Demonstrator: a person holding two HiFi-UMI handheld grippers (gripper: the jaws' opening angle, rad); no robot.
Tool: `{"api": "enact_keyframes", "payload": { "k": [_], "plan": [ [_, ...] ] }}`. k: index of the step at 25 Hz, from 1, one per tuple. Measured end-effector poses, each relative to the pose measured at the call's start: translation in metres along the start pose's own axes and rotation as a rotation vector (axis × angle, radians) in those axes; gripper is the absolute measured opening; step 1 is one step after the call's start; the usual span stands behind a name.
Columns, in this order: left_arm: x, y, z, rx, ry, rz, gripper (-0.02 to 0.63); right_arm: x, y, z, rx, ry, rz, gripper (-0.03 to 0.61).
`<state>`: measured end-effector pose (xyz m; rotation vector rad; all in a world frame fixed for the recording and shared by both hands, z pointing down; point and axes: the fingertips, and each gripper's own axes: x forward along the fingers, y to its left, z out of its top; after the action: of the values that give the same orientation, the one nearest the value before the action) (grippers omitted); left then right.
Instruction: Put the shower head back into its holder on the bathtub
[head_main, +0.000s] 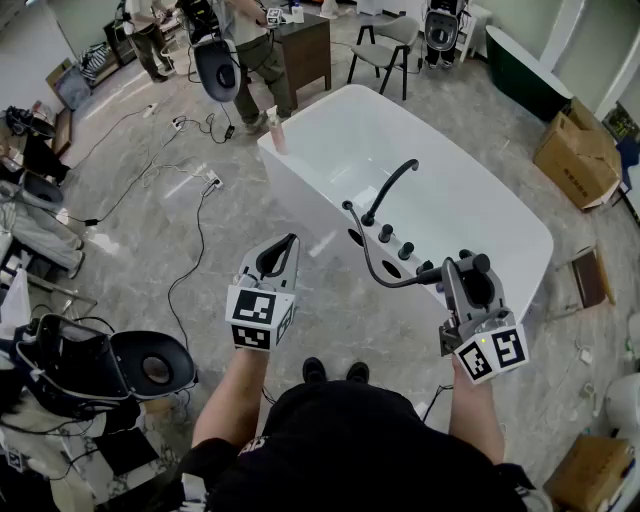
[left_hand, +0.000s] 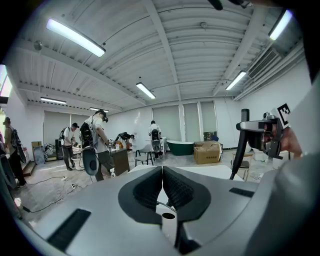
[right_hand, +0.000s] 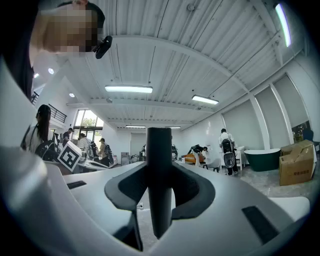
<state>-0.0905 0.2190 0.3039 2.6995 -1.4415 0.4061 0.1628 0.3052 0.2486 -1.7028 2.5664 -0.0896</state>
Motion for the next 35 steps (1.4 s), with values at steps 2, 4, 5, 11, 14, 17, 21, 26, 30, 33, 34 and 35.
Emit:
{"api": "enact_keyframes", "payload": {
  "k": [2, 4, 5, 11, 14, 17, 21, 26, 30, 33, 34, 35],
  "plan": [
    [0.0, -0.002, -0.001, -0.004, 0.003, -0.01, 0.018, -0.002, 0.001, 0.005, -0.002, -0.011, 0.003, 0.141],
    [0.0, -0.004, -0.002, -0.006, 0.005, -0.015, 0.018, -0.003, 0.001, 0.009, -0.004, -0.021, 0.008, 0.141],
    [0.001, -0.005, -0.002, -0.007, 0.006, -0.017, 0.017, -0.003, 0.0, 0.011, -0.005, -0.024, 0.01, 0.141],
    [0.005, -0.018, -0.005, -0.019, 0.021, -0.055, 0.017, -0.001, -0.005, 0.021, -0.003, -0.044, 0.021, 0.141],
    [0.007, -0.031, -0.008, -0.02, 0.035, -0.075, 0.018, 0.004, -0.007, 0.029, -0.005, -0.057, 0.031, 0.141],
    [0.011, -0.046, -0.012, -0.018, 0.045, -0.081, 0.018, 0.007, -0.013, 0.035, 0.002, -0.071, 0.045, 0.141],
    [0.016, -0.061, -0.013, -0.016, 0.047, -0.076, 0.018, 0.008, -0.014, 0.044, 0.021, -0.093, 0.088, 0.143],
    [0.018, -0.071, -0.024, -0.025, 0.066, -0.077, 0.018, 0.005, -0.018, 0.055, 0.019, -0.117, 0.12, 0.143],
    [0.027, -0.077, -0.036, -0.044, 0.1, -0.078, 0.018, 0.012, -0.029, 0.065, 0.009, -0.118, 0.13, 0.143],
    [0.041, -0.07, -0.036, -0.048, 0.105, -0.076, 0.018, 0.029, -0.033, 0.069, 0.001, -0.115, 0.136, 0.143],
    [0.049, -0.064, -0.039, -0.05, 0.105, -0.075, 0.018, 0.038, -0.033, 0.066, -0.001, -0.111, 0.139, 0.143],
    [0.057, -0.056, -0.043, -0.054, 0.105, -0.076, 0.018, 0.049, -0.033, 0.061, -0.001, -0.105, 0.143, 0.143]
  ]
}}
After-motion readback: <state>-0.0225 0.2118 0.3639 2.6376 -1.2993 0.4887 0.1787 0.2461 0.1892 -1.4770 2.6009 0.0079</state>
